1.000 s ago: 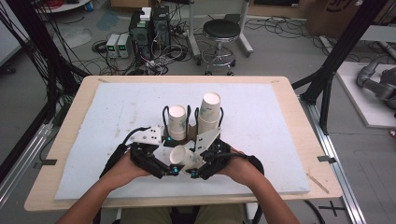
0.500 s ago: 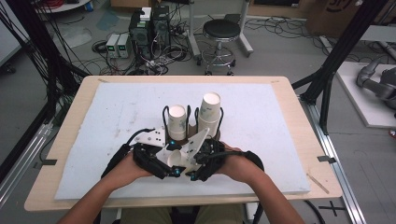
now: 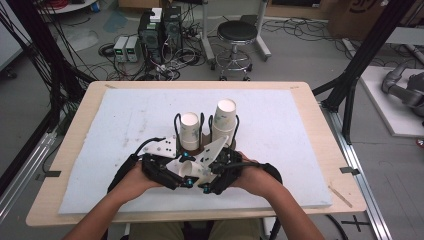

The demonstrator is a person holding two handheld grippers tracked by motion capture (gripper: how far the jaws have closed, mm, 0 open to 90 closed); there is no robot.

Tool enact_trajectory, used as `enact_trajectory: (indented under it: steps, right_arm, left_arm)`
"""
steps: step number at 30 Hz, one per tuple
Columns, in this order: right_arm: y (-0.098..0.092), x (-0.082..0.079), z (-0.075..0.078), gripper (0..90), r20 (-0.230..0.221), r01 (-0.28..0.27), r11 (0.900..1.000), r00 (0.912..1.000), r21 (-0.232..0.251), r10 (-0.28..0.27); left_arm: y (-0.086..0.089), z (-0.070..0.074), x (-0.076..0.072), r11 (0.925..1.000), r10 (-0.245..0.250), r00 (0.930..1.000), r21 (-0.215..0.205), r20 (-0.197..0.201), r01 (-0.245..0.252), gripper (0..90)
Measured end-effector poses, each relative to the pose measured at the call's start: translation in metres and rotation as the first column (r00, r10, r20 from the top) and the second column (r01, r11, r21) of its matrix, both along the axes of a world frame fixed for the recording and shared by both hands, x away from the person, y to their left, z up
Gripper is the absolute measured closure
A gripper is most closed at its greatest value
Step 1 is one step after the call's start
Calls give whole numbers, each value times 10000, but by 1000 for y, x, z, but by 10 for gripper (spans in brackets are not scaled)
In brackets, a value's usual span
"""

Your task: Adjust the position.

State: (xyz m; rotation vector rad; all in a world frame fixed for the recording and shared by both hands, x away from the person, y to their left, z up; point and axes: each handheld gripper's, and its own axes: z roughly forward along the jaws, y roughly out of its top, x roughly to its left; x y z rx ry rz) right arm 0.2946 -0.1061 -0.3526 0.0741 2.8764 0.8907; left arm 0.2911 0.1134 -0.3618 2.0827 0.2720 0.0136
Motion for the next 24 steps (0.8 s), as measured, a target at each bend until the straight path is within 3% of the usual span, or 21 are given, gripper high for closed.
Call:
enact_trajectory:
  steps: [1, 2, 3, 4, 5, 6, 7, 8, 10, 11, 12, 13, 14, 15, 16, 21, 22, 23, 24]
  right_arm:
    - [0, 0, 0, 216, 0, 0, 10000, 10000, 0, 0]
    - [-5, 2, 1, 212, -82, 238, 9978, 9997, 626, -233]
    - [-5, 2, 1, 212, -82, 238, 9978, 9997, 626, -233]
    - [-8, 2, 2, 212, -185, 322, 9951, 9994, 934, -307]
    - [-15, 3, 4, 211, -305, 517, 9857, 9984, 1606, -474]
    - [-18, 4, 5, 211, -325, 568, 9802, 9981, 1899, -515]
    - [-18, 4, 5, 211, -325, 568, 9802, 9981, 1899, -515]
    - [-25, 4, 6, 207, -447, 791, 9653, 9965, 2490, -702]
    - [-27, 3, 6, 205, -472, 848, 9599, 9961, 2670, -749]
    - [-32, 3, 5, 205, -539, 1043, 9439, 9943, 3134, -920]
    - [-35, 3, 5, 205, -571, 1166, 9354, 9930, 3338, -1034]
    - [-35, 3, 5, 205, -571, 1166, 9354, 9930, 3338, -1034]
    - [-39, 2, 3, 205, -619, 1310, 9190, 9913, 3718, -1163]
    - [-39, 2, 3, 205, -619, 1310, 9190, 9913, 3718, -1163]
    - [-43, 2, 2, 205, -641, 1455, 9036, 9893, 4030, -1307]
    - [-49, 0, -4, 205, -851, 1797, 8887, 9837, 4219, -1585]
    - [-52, -1, -7, 205, -853, 1947, 8773, 9809, 4386, -1751]
    - [-53, -1, -8, 205, -890, 1963, 8737, 9805, 4451, -1750]
    - [-54, -2, -9, 205, -894, 2001, 8674, 9798, 4557, -1791]
  left_arm:
    - [0, 0, 0, 10000, 0, 10000, 0, 0, 0, 363]
    - [3, 0, 0, 9997, 90, 9999, -208, 66, -88, 363]
    - [3, 0, 0, 9997, 90, 9999, -208, 66, -88, 364]
    - [5, 0, 1, 9990, 165, 9999, -413, 26, -164, 364]
    - [9, -2, 2, 9973, 282, 9996, -683, -45, -284, 364]
    - [11, -2, 3, 9960, 344, 9994, -819, -35, -345, 364]
    - [11, -2, 3, 9960, 344, 9994, -819, -35, -345, 364]
    - [16, -5, 3, 9913, 459, 9988, -1227, -169, -476, 364]
    - [19, -6, 4, 9882, 549, 9983, -1426, -170, -568, 365]
    - [23, -7, 4, 9835, 626, 9978, -1686, -230, -656, 366]
    - [25, -8, 5, 9817, 633, 9978, -1785, -185, -656, 366]
    - [25, -8, 5, 9817, 633, 9978, -1785, -185, -656, 366]
    - [28, -10, 4, 9784, 706, 9974, -1940, -122, -716, 366]
    - [28, -10, 4, 9784, 706, 9974, -1940, -122, -716, 366]
    - [30, -11, 4, 9744, 781, 9969, -2109, -82, -781, 366]
    - [34, -13, 4, 9657, 880, 9961, -2455, 24, -847, 368]
    - [36, -14, 4, 9602, 885, 9961, -2662, 26, -846, 368]
    - [36, -14, 4, 9602, 885, 9961, -2662, 26, -846, 368]
    - [37, -15, 3, 9551, 860, 9963, -2850, 65, -806, 368]
